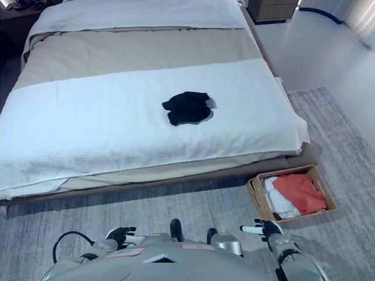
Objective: Put the clothes on the bed into the basket.
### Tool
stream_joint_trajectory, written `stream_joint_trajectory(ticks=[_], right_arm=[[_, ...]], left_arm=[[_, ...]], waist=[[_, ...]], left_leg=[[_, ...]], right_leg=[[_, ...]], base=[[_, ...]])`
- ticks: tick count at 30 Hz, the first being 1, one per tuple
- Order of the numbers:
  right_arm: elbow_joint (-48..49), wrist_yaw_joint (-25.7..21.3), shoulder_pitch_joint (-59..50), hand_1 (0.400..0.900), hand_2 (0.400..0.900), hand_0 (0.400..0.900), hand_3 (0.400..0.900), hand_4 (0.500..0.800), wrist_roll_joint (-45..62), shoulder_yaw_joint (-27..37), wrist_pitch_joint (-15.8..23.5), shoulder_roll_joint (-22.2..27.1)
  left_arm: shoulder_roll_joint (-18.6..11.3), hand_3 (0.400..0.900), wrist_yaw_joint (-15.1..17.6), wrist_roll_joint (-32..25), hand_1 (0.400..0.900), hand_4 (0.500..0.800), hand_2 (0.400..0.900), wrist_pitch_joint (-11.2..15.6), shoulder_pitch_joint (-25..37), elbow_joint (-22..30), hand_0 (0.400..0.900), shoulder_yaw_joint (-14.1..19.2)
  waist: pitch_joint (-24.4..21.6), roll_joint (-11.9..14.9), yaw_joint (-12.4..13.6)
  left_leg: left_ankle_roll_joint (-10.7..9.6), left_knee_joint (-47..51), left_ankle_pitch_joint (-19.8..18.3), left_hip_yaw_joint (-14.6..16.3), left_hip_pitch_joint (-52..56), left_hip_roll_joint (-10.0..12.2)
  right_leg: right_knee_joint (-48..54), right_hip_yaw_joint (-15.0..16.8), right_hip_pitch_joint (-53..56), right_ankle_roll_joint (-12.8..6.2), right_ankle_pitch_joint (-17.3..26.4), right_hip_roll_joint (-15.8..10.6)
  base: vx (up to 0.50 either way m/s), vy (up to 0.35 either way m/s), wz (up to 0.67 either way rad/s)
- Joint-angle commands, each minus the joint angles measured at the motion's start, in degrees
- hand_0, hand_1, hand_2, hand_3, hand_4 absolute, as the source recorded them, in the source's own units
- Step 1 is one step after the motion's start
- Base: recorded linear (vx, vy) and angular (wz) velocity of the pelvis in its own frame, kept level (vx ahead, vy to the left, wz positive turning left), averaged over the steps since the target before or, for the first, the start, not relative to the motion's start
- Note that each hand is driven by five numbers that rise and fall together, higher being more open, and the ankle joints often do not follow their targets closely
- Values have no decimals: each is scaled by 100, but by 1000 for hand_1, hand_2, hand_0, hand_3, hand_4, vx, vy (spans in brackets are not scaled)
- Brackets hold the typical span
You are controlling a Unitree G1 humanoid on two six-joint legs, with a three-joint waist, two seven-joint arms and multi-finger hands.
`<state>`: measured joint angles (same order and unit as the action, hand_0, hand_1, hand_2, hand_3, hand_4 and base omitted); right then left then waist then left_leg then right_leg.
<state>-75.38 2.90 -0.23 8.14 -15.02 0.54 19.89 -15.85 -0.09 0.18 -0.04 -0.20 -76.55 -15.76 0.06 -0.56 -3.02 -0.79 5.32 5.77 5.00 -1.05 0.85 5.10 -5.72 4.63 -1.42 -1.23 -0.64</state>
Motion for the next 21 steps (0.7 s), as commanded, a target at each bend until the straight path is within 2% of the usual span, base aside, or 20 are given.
stream_joint_trajectory(ticks=[1,21], right_arm=[[-210,-32,-203,900,900,900,900,800,-13,-77,38,36],[-206,-7,-202,900,900,900,900,800,28,-88,52,32]], left_arm=[[-155,900,59,-22,900,800,900,30,428,-315,900,220],[-114,900,40,-70,900,800,900,60,435,-313,900,204]], waist=[[50,109,88],[47,115,92]], left_leg=[[-80,-32,-874,-89,417,-9],[-88,-32,-890,-87,430,-16]], right_leg=[[-10,70,-252,-293,9,-205],[-10,53,-234,-291,-7,-200]], base=[[0,0,0],[0,0,0]])
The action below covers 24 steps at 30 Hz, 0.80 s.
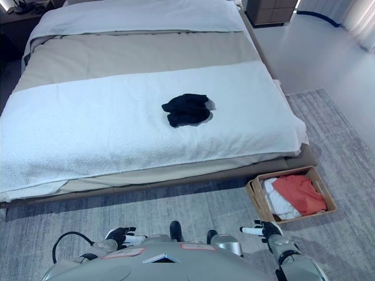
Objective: Put the clothes on the bed into the basket.
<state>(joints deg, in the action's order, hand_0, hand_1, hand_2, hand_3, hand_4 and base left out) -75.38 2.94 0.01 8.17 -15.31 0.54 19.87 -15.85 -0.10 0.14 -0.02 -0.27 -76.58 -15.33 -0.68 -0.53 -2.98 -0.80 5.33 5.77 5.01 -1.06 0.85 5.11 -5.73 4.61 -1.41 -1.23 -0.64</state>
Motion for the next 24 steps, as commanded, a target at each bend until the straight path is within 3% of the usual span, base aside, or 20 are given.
stream_joint_trajectory(ticks=[1,11,19,21,22,24], right_arm=[[-212,-11,-224,900,900,900,900,800,27,-59,56,34],[-162,-6,-227,900,900,900,900,800,63,-14,53,68],[12,-49,-375,900,900,900,900,800,168,-1,63,228],[100,-65,-438,900,900,900,900,800,220,28,79,349],[100,-65,-440,900,900,900,900,800,220,29,79,350],[146,-94,-530,900,900,900,900,800,229,16,100,451]], left_arm=[[-113,900,39,-68,900,800,900,55,440,-307,900,156],[-145,900,9,-56,900,800,900,51,452,-277,900,130],[-262,900,30,-128,900,800,900,12,588,-199,900,116],[-228,900,0,-178,900,800,900,27,616,-167,900,91],[-228,900,0,-178,900,800,900,27,619,-168,900,91],[-221,900,4,-222,900,800,900,39,713,-145,900,38]], waist=[[120,110,84],[162,113,60],[358,162,47],[606,248,116],[603,240,108],[795,284,184]], left_leg=[[-87,-33,-889,-89,433,-16],[-101,-33,-881,-116,450,16],[-175,-809,-1006,-352,-22,111],[-272,-2142,-1054,-570,-660,-190],[-273,-2180,-1071,-580,-687,-186],[-328,-2725,-909,-1006,-1085,-447]], right_leg=[[-11,53,-230,-290,-8,-200],[-91,-3,-212,-264,-80,-191],[-661,39,-540,-33,-401,-40],[-667,114,-482,70,-434,-75],[-669,104,-489,71,-435,-69],[-736,122,-505,137,-443,-51]], base=[[0,0,0],[10,-17,8],[-24,-110,20],[-36,-156,7],[-59,-93,-3],[-31,-123,6]])
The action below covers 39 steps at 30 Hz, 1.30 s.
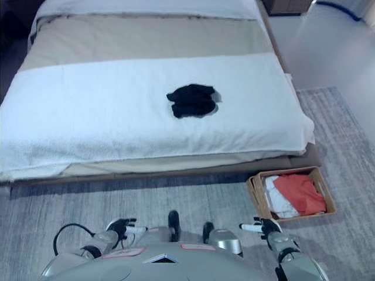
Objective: Put the clothes on the bed into the basket.
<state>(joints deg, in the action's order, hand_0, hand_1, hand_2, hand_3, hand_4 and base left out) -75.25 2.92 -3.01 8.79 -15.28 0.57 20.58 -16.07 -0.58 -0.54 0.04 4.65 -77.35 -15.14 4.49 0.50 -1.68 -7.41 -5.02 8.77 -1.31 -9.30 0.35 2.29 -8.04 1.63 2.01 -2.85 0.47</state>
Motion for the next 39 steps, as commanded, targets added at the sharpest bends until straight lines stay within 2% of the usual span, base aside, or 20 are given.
stream_joint_trajectory(ticks=[1,4,6,9,12,14,15,18,20,23,24,26,28,30,31,32,33,34,36,39], right_arm=[[114,-111,-242,900,900,900,900,800,183,25,94,401],[142,-134,-243,900,900,900,900,800,217,12,95,421],[178,-153,-234,900,900,900,900,800,215,-9,107,431],[171,-176,-253,900,900,900,900,800,205,-53,125,436],[122,-98,-228,900,900,900,900,800,155,-92,111,389],[79,-92,-194,900,900,900,900,800,132,-71,99,349],[44,-44,-145,900,900,900,900,800,114,-36,94,285],[-5,44,-103,900,900,900,900,800,63,-53,56,202],[-27,91,-97,900,900,900,900,800,40,-60,48,154],[0,135,-139,900,900,900,900,800,12,-64,26,102],[38,141,-164,900,900,900,900,800,39,-74,31,83],[27,117,-179,900,900,900,900,800,35,-68,41,71],[62,114,-189,900,900,900,900,800,100,-60,42,98],[80,48,-258,900,900,900,900,800,159,-32,60,159],[79,48,-259,900,900,900,900,800,159,-32,60,160],[115,24,-291,900,900,900,900,800,164,-34,55,194],[275,-11,-377,900,900,900,900,800,155,-12,62,286],[277,-11,-377,900,900,900,900,800,154,-12,61,289],[804,-49,-470,900,900,900,900,800,145,27,102,521],[1205,-16,-520,900,900,900,900,800,149,117,127,878]], left_arm=[[-194,900,41,-169,900,800,900,43,230,-71,900,-8],[-193,900,32,-179,900,800,900,43,182,-38,900,-55],[-185,900,55,-168,900,800,900,53,111,-27,900,-78],[-217,900,97,-212,900,800,900,69,79,12,900,-81],[-254,900,90,-233,900,800,900,64,-40,-16,900,8],[-276,900,100,-214,900,800,900,61,-73,-54,900,41],[-339,900,84,-202,900,800,900,58,-43,-96,900,53],[-388,900,75,-169,900,800,900,56,-5,-102,900,33],[-459,900,51,-173,900,800,900,65,33,-57,900,-2],[-519,900,47,-194,900,800,900,61,139,1,900,-46],[-560,900,65,-248,900,800,900,49,232,39,900,-67],[-576,900,72,-272,900,800,900,62,276,57,900,-76],[-610,900,67,-294,900,800,900,64,334,60,900,-99],[-550,900,79,-273,900,800,900,75,404,46,900,-149],[-549,900,79,-273,900,800,900,75,405,45,900,-149],[-545,900,88,-253,900,800,900,75,450,26,900,-161],[-553,900,93,-261,900,800,900,100,508,22,900,-113],[-551,900,93,-260,900,800,900,100,509,22,900,-113],[-589,900,81,-295,900,800,900,123,464,0,900,15],[-603,900,51,-259,900,800,900,124,334,-40,900,97]], waist=[[304,190,46],[263,145,119],[240,61,167],[287,31,280],[131,17,366],[54,67,387],[-63,174,365],[-153,298,355],[-225,388,335],[-122,420,217],[33,326,121],[95,282,99],[159,190,12],[201,64,-1],[242,60,-24],[259,87,-57],[273,170,-51],[308,156,-58],[330,274,-128],[268,329,-114]], left_leg=[[352,-1713,-1177,-398,-459,-431],[500,-1188,-1030,-359,-974,-527],[477,-372,-558,-350,-1222,-373],[454,502,-233,-471,-1376,-192],[438,672,65,-281,-1266,-31],[494,565,112,-274,-1208,-46],[578,271,95,-229,-1246,-132],[664,-109,-129,-128,-1270,-257],[768,-235,-351,-81,-1210,-362],[944,-223,-603,-42,-912,-451],[1014,-183,-675,-123,-681,-453],[1045,-152,-731,-170,-546,-453],[1040,106,-751,-301,-186,-479],[939,194,-901,-399,150,-445],[937,198,-908,-423,201,-447],[889,207,-992,-468,288,-498],[820,179,-1152,-461,396,-523],[819,176,-1167,-474,438,-510],[778,142,-1271,-514,574,-584],[737,260,-1312,-515,683,-553]], right_leg=[[-459,337,-205,-191,-309,-150],[-448,364,-104,-168,-455,-19],[-363,454,38,-170,-549,157],[-282,705,308,-195,-676,254],[-234,1092,697,-262,-888,265],[-258,1154,822,-291,-967,186],[-479,1225,842,-390,-1019,15],[-955,1268,692,-548,-902,-112],[-1645,1335,392,-730,-456,-146],[-3047,1213,-239,-962,698,-221],[-3857,1120,-618,-1012,950,-93],[-4071,1034,-798,-990,876,-110],[-3738,997,-1205,-794,261,42],[-2637,686,-1371,-633,-349,-248],[-2617,661,-1305,-631,-357,-252],[-1916,746,-1366,-659,-238,-303],[-918,680,-1517,-810,212,-650],[-866,662,-1446,-809,231,-639],[-774,960,-1538,-948,614,-673],[-607,928,-1383,-930,687,-654]], base=[[26,-119,12],[168,-76,-6],[210,5,-29],[278,37,-52],[396,129,-62],[427,182,-38],[428,197,-25],[340,167,-19],[317,167,-18],[288,212,-3],[205,175,10],[209,126,19],[317,104,36],[342,33,34],[274,-32,39],[258,-119,33],[259,-117,31],[240,-120,29],[181,-127,26],[175,-169,19]])
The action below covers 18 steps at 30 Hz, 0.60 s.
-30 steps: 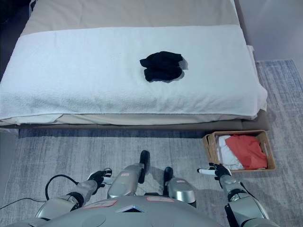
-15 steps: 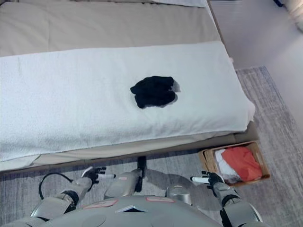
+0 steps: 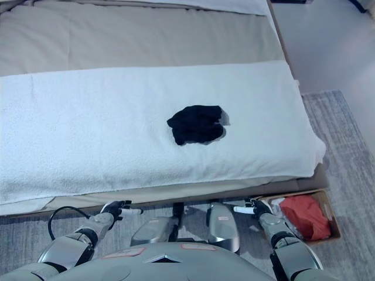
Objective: Put the clothes on the bed into the basket.
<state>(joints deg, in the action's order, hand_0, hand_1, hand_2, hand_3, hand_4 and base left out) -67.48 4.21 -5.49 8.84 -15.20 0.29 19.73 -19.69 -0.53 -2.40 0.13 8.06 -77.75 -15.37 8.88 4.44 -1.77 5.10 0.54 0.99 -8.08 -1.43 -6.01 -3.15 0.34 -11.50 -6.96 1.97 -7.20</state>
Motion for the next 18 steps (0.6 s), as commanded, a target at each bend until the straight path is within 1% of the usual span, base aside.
stream_joint_trajectory(ticks=[1,2,4,5,7,9,11,12,13,15,16,18], right_arm=[[662,-167,-365,900,900,900,900,800,155,268,205,1390],[664,-166,-363,900,900,900,900,800,155,269,204,1392],[887,-123,-655,900,900,900,900,800,125,254,265,1884],[897,-134,-764,900,900,900,900,800,126,251,280,2014],[1040,-59,-1205,900,900,900,900,800,57,65,330,2467],[953,-80,-1634,900,900,900,900,800,8,-143,367,2675],[1046,-89,-1984,900,900,900,900,800,30,-325,376,2725],[1040,-140,-2435,900,900,900,900,800,8,-580,397,2718],[1035,-140,-2446,900,900,900,900,800,9,-589,399,2717],[990,-227,-3104,900,900,900,900,800,48,-981,405,2518],[984,-227,-3114,900,900,900,900,800,49,-989,407,2516],[724,-303,-3591,900,900,900,900,800,136,-1227,414,2293]], left_arm=[[-193,900,-31,23,900,800,900,112,-170,-77,900,161],[-190,900,-31,23,900,800,900,112,-171,-77,900,161],[-188,900,-70,82,900,800,900,111,-275,-153,900,165],[-168,900,-95,97,900,800,900,114,-325,-179,900,161],[-109,900,-131,165,900,800,900,96,-458,-232,900,103],[-78,900,-169,178,900,800,900,102,-508,-264,900,37],[-50,900,-168,167,900,800,900,89,-547,-264,900,-2],[-24,900,-150,133,900,800,900,81,-532,-253,900,-79],[-22,900,-150,133,900,800,900,81,-532,-253,900,-73],[18,900,-90,0,900,800,900,86,-474,-215,900,-203],[20,900,-89,0,900,800,900,86,-473,-215,900,-198],[45,900,-48,-133,900,800,900,98,-367,-160,900,-298]], waist=[[-290,-60,-87],[-286,-64,-89],[-370,-92,-59],[-400,-112,-48],[-446,-136,-2],[-467,-162,50],[-447,-186,91],[-391,-226,147],[-392,-228,139],[-243,-316,228],[-245,-318,220],[-83,-392,292]], left_leg=[[-547,-177,-543,155,-39,140],[-547,-173,-542,151,-31,142],[-600,-80,-516,93,-17,225],[-612,-31,-499,69,-15,251],[-654,72,-447,14,-15,332],[-692,156,-403,-37,-12,401],[-725,189,-362,-60,-56,443],[-752,183,-333,-103,-137,466],[-752,181,-333,-107,-142,466],[-790,161,-260,-158,-323,474],[-790,158,-260,-162,-330,473],[-814,115,-198,-209,-527,449]], right_leg=[[138,15,78,-18,253,113],[144,10,87,-18,255,114],[280,-106,237,12,211,135],[330,-154,275,17,199,137],[392,-253,339,45,153,157],[433,-315,381,67,117,170],[422,-360,365,88,81,185],[375,-408,302,107,42,185],[372,-412,298,108,40,185],[308,-466,153,138,20,174],[305,-470,149,138,18,174],[225,-519,-8,149,7,156]], base=[[189,-160,17],[182,-158,19],[108,-128,22],[91,-124,18],[73,-116,18],[51,-102,16],[7,-103,19],[-15,-85,19],[-45,-77,17],[-70,-65,18],[-79,-58,22],[-122,-43,25]])
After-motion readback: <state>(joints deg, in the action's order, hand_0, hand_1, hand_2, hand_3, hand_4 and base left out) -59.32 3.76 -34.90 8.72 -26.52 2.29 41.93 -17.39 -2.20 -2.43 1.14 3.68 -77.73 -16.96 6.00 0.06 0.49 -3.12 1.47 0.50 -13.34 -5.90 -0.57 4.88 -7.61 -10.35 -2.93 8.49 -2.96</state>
